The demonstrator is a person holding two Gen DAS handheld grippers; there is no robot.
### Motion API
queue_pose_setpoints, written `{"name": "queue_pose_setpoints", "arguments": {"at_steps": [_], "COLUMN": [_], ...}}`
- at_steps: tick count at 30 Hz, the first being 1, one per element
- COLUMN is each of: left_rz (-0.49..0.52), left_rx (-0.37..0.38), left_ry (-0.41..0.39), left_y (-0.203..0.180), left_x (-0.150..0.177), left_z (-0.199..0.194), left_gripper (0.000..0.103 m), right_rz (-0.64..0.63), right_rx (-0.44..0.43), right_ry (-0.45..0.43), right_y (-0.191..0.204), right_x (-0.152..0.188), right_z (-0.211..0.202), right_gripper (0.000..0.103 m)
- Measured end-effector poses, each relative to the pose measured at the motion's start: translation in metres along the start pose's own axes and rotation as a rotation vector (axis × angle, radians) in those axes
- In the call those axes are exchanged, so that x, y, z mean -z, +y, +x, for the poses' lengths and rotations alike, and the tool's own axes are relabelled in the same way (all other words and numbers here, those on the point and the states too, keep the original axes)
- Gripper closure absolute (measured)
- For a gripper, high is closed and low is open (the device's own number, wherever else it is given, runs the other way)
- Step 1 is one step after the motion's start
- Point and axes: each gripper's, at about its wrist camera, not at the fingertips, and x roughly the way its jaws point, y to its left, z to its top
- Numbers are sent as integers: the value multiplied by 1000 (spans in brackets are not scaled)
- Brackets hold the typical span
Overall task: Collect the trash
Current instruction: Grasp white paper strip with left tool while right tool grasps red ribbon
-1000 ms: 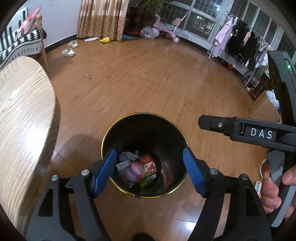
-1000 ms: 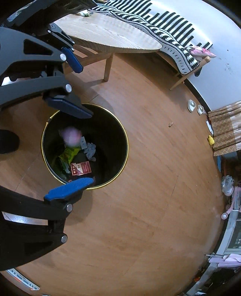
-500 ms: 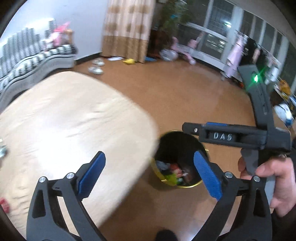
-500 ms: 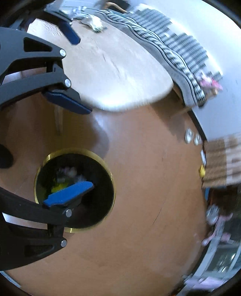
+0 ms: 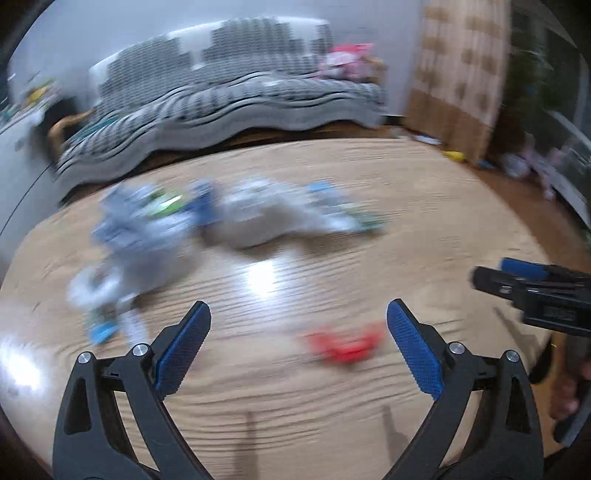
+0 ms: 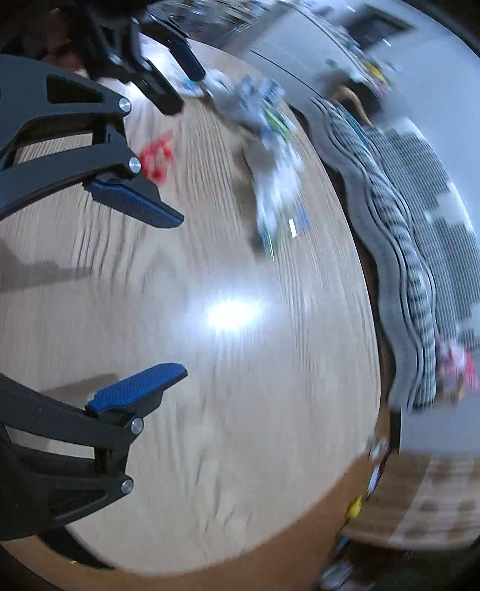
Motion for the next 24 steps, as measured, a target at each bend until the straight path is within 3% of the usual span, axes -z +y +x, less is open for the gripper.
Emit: {"name": "queue_pose_setpoints", "arguments": {"at_steps": [4,8,13,17,21,23,24], "left_rz": [-117,-170,-241,-228,-185,-159,-157], "left_rx": [-65,-94,-72,-87,-128,-148,-145], "left_ry": [50,75,140,146,154,145,141], "left_y": [70,104,119,120,109,105,104], "left_x": [14,22,25,23,25,24,24], "left_z": [11,18,35,43,46,45,44], "left_gripper": [10,10,10,12,29,46,63], "right_rz": [-98,-164,-205,-240,-301,-304,-307], "right_rx": [-35,-33,-2,37,71,66,59], "right_ry": [39,85,115,116,104,105,111], "right_y": [64,104,118,125,130,130,130], "right_x": [-1,5,16,18,24,23,23], "right_z": [25,48,63,72,73,71,70], "right_gripper": [29,29,29,29,40,55,59]}}
